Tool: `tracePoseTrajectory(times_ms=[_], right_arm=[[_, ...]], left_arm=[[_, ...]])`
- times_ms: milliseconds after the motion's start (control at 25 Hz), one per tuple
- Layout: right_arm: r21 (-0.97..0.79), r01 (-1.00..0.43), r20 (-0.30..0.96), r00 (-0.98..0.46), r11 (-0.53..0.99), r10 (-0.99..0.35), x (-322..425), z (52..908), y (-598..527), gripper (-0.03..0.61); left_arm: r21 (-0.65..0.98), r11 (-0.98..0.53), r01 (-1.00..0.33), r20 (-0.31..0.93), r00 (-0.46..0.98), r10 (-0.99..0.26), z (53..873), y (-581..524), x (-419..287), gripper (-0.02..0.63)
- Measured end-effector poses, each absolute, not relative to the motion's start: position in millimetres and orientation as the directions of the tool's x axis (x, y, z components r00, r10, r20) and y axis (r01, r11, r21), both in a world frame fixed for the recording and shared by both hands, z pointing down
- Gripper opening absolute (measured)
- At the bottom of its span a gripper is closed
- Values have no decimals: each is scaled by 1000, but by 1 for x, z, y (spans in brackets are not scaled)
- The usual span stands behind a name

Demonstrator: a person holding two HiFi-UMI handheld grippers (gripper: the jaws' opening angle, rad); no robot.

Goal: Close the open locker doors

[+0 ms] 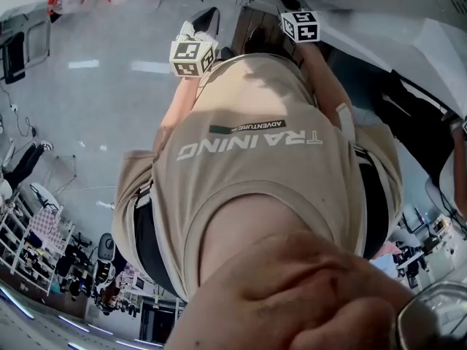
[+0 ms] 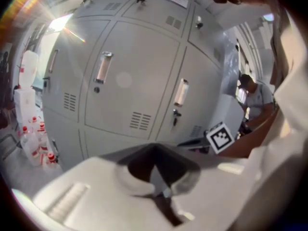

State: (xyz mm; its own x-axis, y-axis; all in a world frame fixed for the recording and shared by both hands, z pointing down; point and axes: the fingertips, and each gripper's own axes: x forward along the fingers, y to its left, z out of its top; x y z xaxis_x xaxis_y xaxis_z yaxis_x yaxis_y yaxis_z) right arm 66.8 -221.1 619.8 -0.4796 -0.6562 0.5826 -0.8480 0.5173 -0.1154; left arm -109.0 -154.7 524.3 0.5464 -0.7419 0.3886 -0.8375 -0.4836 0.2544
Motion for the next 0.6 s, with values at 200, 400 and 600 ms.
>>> tracePoseTrajectory(times_ms=[200, 400, 600], right_arm=[[-148, -901, 542, -418, 408, -729, 85, 591, -175, 14], [-177, -909, 513, -413, 378, -752, 99, 581, -128, 14], [-238, -877, 451, -481, 419, -752, 96, 575, -99, 14]], left_arm=[[270, -575, -772, 377, 634, -675, 534, -129, -98, -5], [260, -622, -738, 371, 671, -642, 539, -119, -82, -5], [231, -677, -699, 368, 707, -604, 535, -97, -51, -5]])
